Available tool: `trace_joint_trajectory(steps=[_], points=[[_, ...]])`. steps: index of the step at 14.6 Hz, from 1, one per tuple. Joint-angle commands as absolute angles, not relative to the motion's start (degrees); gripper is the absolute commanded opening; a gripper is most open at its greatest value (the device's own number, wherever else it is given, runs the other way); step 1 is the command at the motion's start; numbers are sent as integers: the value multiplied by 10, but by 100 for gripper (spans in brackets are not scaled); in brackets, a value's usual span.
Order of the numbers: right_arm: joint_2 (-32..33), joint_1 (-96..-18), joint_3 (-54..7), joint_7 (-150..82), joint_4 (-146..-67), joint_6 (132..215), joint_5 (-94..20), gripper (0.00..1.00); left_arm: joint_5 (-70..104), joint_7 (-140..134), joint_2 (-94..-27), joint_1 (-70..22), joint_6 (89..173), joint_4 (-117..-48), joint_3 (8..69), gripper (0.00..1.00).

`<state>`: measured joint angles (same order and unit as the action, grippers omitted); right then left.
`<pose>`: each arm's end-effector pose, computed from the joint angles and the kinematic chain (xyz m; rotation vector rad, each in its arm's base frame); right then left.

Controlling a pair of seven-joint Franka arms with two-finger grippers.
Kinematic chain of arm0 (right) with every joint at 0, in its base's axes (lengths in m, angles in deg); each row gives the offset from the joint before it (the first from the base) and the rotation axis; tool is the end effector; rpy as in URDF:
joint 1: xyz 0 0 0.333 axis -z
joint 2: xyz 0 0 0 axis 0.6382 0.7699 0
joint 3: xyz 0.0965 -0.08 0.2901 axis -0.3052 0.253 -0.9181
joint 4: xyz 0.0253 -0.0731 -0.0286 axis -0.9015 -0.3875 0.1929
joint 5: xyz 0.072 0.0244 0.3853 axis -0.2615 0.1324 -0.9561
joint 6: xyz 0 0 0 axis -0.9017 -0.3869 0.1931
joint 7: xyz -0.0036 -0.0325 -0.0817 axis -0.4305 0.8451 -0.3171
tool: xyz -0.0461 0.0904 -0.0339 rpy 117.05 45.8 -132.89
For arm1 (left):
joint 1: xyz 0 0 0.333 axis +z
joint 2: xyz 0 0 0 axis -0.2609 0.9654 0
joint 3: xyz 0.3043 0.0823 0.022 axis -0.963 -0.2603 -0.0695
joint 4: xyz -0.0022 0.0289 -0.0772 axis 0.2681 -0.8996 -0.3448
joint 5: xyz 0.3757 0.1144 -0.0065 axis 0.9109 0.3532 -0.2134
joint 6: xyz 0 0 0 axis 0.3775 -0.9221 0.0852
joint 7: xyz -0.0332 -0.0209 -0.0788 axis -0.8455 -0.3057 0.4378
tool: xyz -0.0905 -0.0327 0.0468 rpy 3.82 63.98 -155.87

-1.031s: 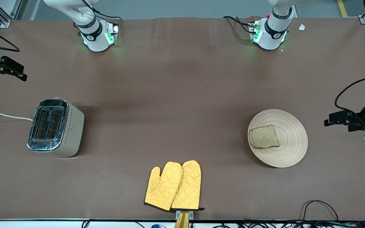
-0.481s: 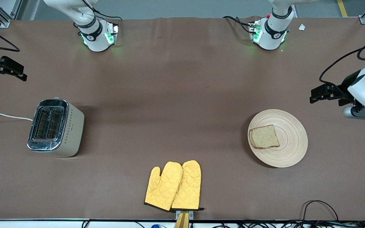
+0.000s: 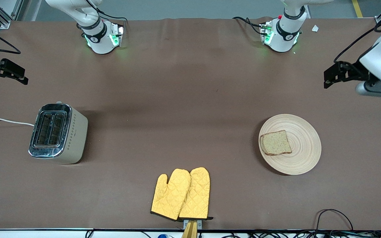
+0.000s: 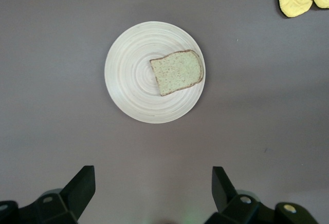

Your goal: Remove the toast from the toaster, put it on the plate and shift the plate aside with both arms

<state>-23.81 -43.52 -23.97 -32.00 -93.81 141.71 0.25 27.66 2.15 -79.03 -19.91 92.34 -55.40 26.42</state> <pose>0.5405 -0.0130 0.6506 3.1377 0.0424 -0.0585 0.5605 -0.0994 0.6778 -3.1087 0.2489 0.0259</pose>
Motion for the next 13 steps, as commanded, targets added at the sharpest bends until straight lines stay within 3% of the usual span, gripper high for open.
trace_joint_trajectory(steps=[1,4,13], points=[[-243,-426,-244,-320,-942,1415,-8,100,287,38,-849,-230,919,-611,224,100],[-243,-426,-244,-320,-942,1417,-8,100,283,30,-884,-229,919,-665,223,100],[-243,-426,-244,-320,-942,1416,-8,100,277,38,-894,-194,916,-673,223,100]])
